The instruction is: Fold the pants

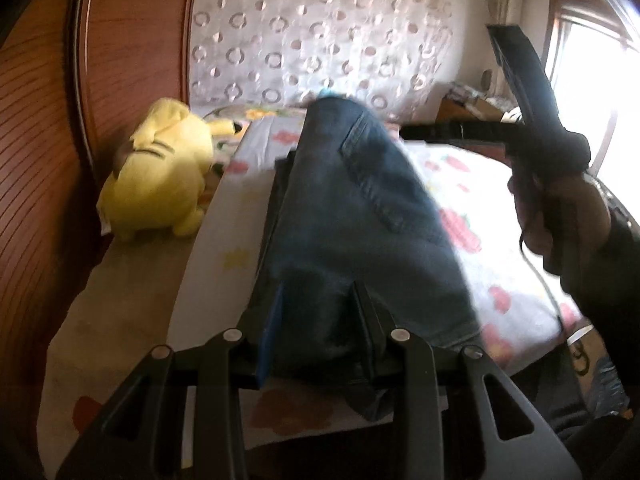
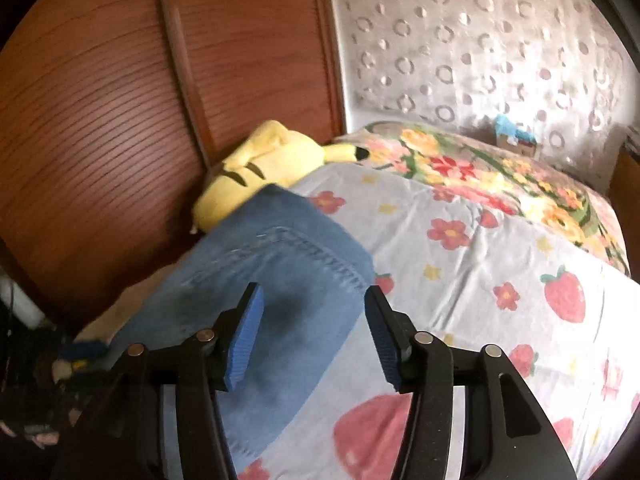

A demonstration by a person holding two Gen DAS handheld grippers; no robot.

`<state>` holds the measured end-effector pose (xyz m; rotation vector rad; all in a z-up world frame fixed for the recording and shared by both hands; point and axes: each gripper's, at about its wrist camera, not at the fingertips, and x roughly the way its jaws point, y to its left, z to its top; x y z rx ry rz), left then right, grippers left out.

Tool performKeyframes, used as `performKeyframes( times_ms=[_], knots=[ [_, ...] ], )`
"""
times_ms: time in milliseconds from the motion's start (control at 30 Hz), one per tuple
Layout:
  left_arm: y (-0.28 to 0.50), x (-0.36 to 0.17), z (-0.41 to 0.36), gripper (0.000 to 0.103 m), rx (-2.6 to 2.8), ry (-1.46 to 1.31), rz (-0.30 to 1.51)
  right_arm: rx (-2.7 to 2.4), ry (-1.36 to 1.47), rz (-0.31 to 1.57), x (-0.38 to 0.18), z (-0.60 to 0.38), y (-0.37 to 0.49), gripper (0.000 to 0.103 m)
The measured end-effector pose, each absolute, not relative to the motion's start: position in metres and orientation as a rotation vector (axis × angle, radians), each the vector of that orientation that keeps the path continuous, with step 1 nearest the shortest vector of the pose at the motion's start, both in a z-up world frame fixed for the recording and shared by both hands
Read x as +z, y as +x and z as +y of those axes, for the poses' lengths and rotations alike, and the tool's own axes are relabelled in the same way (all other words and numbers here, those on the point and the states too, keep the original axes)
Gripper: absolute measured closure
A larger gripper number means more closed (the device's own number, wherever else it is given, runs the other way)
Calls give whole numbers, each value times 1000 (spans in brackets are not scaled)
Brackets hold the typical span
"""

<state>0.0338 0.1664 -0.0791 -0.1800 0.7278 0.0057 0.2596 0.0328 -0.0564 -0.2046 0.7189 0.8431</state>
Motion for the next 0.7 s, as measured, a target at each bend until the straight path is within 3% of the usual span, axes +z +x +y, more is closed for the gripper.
performKeyframes(
  times_ms=[333,700],
  knots=[
    [25,-92,166,67,-2,-179,713,831,-152,812,-89,48,297,35],
    [25,-93,169,66,-8,-211,714,865,-110,921,-109,51,311,34]
  ],
)
